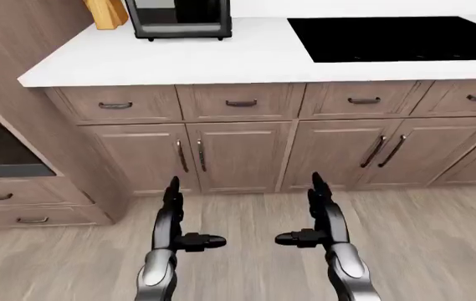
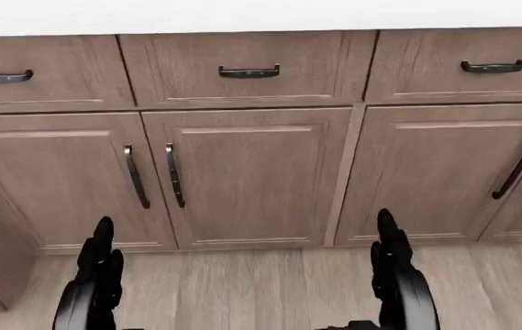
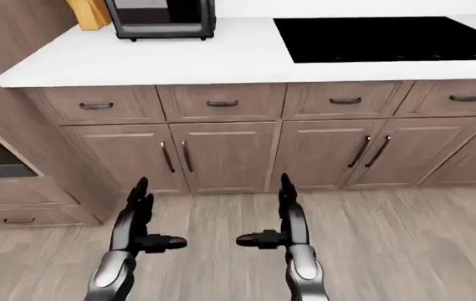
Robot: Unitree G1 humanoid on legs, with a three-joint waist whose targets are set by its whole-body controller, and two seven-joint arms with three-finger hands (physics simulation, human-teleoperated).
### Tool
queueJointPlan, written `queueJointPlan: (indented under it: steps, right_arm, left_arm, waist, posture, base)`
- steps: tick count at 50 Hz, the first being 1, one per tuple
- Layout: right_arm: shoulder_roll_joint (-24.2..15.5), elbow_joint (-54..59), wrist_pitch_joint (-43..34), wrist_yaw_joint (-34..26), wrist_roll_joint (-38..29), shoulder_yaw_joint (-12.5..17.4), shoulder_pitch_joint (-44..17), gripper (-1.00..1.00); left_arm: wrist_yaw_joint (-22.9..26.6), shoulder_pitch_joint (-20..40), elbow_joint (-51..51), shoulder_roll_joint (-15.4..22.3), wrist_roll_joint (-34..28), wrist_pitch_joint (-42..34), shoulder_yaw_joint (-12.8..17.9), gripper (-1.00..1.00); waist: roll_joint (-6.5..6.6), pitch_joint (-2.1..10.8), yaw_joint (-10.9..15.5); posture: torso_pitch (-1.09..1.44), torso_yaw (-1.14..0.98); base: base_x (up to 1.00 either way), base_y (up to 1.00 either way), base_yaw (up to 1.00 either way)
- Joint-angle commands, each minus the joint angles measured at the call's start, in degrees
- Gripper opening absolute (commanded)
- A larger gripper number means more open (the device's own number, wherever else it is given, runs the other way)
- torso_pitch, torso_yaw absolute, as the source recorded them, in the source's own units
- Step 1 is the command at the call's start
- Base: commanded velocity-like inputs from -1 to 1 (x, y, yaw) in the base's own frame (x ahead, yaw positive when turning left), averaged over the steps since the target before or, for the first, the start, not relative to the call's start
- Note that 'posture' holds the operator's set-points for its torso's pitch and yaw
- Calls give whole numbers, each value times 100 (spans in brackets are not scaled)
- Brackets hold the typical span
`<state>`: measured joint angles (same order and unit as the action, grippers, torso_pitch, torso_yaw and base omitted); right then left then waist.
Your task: Open the toaster oven door.
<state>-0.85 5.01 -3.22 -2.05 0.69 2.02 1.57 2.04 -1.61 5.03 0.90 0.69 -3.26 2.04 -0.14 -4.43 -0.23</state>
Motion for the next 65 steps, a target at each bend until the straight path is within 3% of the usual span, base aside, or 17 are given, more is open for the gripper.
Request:
queueJointPlan:
  steps: [1,3,5,7,8,20,32,33,35,39,42,47,51,53,54,57,65]
  right_arm:
    - [-31,-368,384,53,-44,18,-210,100]
    - [-30,-455,332,61,-67,5,-198,100]
    - [-18,-498,326,58,-80,-15,-179,100]
    - [-12,-644,240,58,-78,-26,-156,100]
    - [-8,-767,161,60,-72,-31,-141,100]
    - [-86,-2670,-1532,62,-50,25,-509,100]
    - [-142,-3586,-2475,70,333,182,-1101,100]
    - [-157,-3590,-2504,79,359,195,-1138,100]
    - [-152,-3457,-2386,97,374,176,-1129,100]
    - [-123,-3582,-2428,109,439,125,-1055,100]
    - [-102,-3670,-2419,121,464,89,-958,100]
    - [-85,-3675,-2378,129,497,79,-912,100]
    - [-76,-3646,-2292,120,508,50,-882,100]
    - [-75,-3685,-2302,118,523,50,-857,100]
    - [-79,-3738,-2349,125,526,47,-856,100]
    - [-90,-3916,-2497,136,567,71,-871,100]
    - [-84,-3955,-2509,152,579,60,-889,100]
  left_arm:
    - [44,109,-806,-15,115,-19,-33,100]
    - [27,119,-873,-22,148,-103,-25,100]
    - [13,86,-1031,-37,155,-202,-56,100]
    - [-2,64,-1065,-50,110,-189,-108,100]
    - [-8,51,-1132,-52,105,-226,-119,100]
    - [-48,414,-3255,65,-112,-1980,-87,100]
    - [144,1541,-4877,501,123,-4062,542,100]
    - [157,1572,-4836,527,129,-4044,569,100]
    - [176,1552,-4752,558,166,-3927,668,100]
    - [158,1555,-4923,627,259,-4061,797,100]
    - [130,1491,-5177,682,413,-4203,1018,100]
    - [64,1540,-5180,720,477,-4246,1006,100]
    - [60,1549,-5330,750,505,-4367,1013,100]
    - [67,1512,-5230,751,515,-4253,1058,100]
    - [63,1497,-5211,744,514,-4216,1047,100]
    - [54,1466,-5176,725,502,-4145,991,100]
    - [39,1446,-5163,688,524,-4108,973,100]
  waist:
    - [-45,5,-12]
    - [1,359,39]
    - [-43,106,33]
    - [-48,393,43]
    - [-47,420,48]
    - [-33,515,52]
    - [4,485,41]
    - [36,593,40]
    - [52,387,48]
    - [21,209,47]
    - [-90,165,35]
    - [-34,239,20]
    - [222,213,-11]
    - [550,297,-20]
    - [383,266,68]
    - [421,255,78]
    - [-44,223,190]
  posture:
    - [0,0]
    - [0,0]
    - [0,0]
    - [0,0]
    - [0,0]
    - [0,0]
    - [0,0]
    - [0,0]
    - [0,0]
    - [0,0]
    - [0,0]
    - [0,0]
    - [0,0]
    - [0,0]
    - [0,0]
    - [0,0]
    - [0,0]
  base:
    - [0,0,0]
    - [0,0,0]
    - [0,0,0]
    - [0,0,0]
    - [0,0,0]
    - [0,0,0]
    - [0,0,0]
    - [9,0,0]
    - [15,0,0]
    - [28,0,0]
    - [32,0,0]
    - [31,0,0]
    - [32,0,0]
    - [32,0,0]
    - [32,0,0]
    - [32,0,0]
    - [47,0,0]
